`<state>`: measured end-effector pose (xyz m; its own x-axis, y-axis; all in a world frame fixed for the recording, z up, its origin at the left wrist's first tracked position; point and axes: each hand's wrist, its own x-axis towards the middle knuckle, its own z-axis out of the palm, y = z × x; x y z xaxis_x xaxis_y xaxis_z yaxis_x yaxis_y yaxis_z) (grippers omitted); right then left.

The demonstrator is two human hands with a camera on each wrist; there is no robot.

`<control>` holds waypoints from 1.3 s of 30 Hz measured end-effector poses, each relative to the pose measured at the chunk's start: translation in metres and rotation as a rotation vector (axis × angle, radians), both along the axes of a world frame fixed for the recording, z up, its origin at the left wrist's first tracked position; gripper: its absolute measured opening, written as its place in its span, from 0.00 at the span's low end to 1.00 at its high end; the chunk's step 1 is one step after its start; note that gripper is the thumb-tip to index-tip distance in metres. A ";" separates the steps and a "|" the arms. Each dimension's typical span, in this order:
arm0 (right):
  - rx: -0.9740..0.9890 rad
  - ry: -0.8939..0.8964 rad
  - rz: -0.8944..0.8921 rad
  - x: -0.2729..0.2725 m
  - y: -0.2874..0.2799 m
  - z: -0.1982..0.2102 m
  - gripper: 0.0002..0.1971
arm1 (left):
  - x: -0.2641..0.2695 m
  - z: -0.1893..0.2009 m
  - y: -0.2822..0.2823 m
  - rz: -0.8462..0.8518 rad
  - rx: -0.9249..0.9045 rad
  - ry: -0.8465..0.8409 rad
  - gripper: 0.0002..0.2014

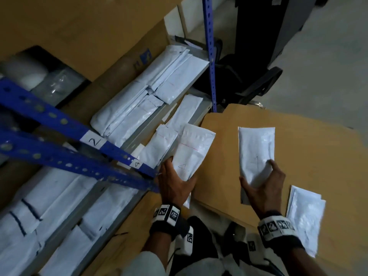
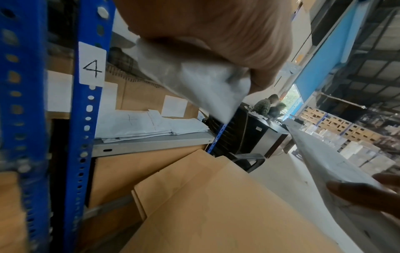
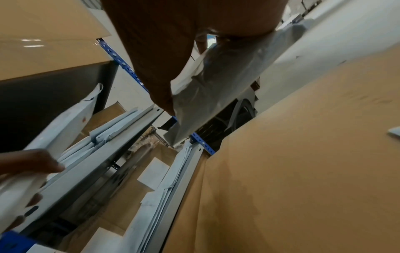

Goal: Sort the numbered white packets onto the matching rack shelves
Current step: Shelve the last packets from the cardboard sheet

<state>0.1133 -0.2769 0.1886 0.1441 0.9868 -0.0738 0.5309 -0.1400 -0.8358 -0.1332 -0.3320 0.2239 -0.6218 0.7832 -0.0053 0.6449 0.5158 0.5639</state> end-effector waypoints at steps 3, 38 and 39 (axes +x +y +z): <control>-0.052 0.018 0.015 -0.013 -0.003 -0.011 0.52 | -0.016 -0.006 0.023 -0.027 0.027 -0.026 0.53; -0.027 0.178 0.163 -0.355 0.288 -0.193 0.32 | -0.187 -0.235 0.148 0.061 -0.237 0.237 0.53; -0.027 0.179 0.173 -0.355 0.288 -0.193 0.33 | -0.187 -0.236 0.148 0.060 -0.220 0.242 0.50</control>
